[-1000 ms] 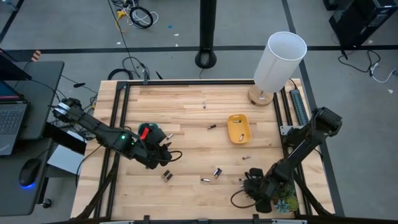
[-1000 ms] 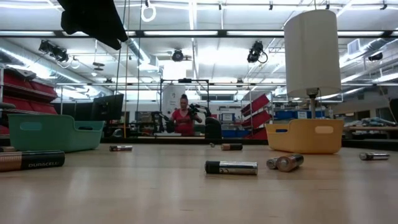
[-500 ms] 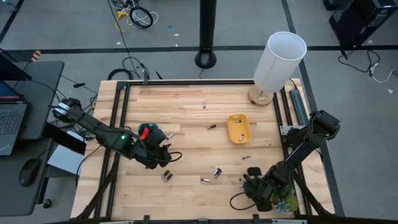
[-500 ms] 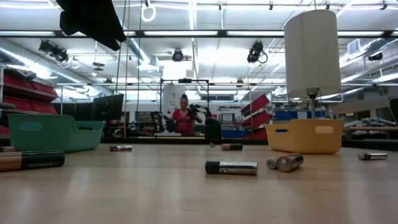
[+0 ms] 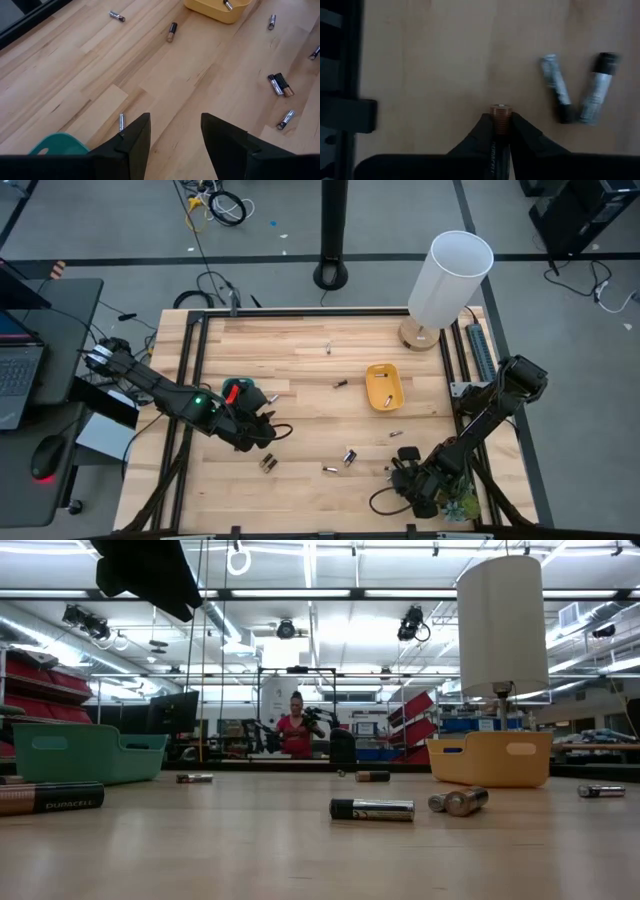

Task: Sort batteries
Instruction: Put the black battery into the green bin

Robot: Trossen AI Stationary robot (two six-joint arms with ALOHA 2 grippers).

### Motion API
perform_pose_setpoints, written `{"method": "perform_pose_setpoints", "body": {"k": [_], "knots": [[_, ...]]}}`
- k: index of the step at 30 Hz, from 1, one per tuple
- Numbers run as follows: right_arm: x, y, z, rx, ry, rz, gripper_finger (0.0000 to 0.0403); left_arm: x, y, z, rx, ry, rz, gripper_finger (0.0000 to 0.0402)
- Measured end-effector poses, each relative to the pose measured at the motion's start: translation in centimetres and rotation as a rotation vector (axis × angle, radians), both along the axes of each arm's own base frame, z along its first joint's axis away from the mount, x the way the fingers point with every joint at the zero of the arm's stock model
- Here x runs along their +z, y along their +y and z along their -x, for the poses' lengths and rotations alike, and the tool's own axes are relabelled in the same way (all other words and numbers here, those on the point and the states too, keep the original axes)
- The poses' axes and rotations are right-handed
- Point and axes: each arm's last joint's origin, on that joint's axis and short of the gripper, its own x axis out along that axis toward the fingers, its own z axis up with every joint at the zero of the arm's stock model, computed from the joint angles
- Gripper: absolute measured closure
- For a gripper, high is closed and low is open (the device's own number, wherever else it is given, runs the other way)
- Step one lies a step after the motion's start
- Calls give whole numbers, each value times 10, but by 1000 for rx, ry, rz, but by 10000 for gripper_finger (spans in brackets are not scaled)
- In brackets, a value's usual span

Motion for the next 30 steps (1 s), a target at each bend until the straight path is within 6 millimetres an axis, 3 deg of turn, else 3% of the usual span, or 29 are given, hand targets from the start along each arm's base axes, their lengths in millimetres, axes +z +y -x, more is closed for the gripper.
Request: {"method": "perform_pose_setpoints", "body": {"k": [6, 18, 24, 30], "knots": [[7, -12, -1, -55, -29, 61, 361, 0, 0, 0, 1, -2, -3, 215], [25, -41, -27, -156, -132, 62, 361, 0, 6, -3, 27, -8, -5, 215], [59, -78, -47, -298, -340, 61, 360, 6, 2, -11, 0, -96, 27, 215], [112, -133, -86, -406, -793, -18, 360, 11, 3, -28, -71, -236, -16, 215]]}}
